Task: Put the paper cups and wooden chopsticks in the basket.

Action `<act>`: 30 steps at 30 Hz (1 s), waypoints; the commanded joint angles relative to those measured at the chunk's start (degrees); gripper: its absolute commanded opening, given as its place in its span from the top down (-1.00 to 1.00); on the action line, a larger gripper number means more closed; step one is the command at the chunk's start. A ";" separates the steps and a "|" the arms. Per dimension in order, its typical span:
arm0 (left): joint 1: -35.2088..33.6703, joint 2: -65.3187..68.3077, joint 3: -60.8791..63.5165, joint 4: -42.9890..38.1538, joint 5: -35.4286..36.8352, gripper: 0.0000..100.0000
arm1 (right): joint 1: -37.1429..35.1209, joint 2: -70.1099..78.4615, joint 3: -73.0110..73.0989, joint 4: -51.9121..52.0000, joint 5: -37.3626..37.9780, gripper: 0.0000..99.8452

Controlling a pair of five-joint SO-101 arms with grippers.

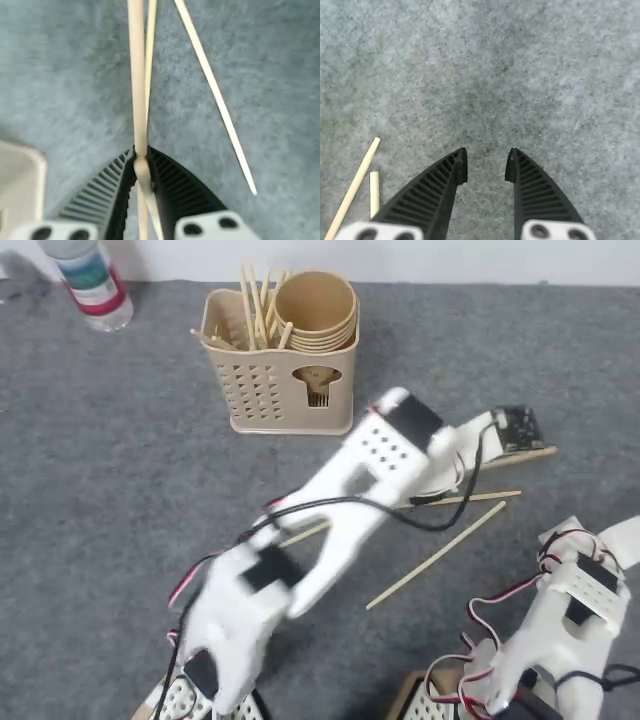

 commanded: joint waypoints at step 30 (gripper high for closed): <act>-39.47 -43.16 45.76 -72.88 37.01 0.98 | -4.00 -1.80 -2.64 -0.92 -0.44 0.72</act>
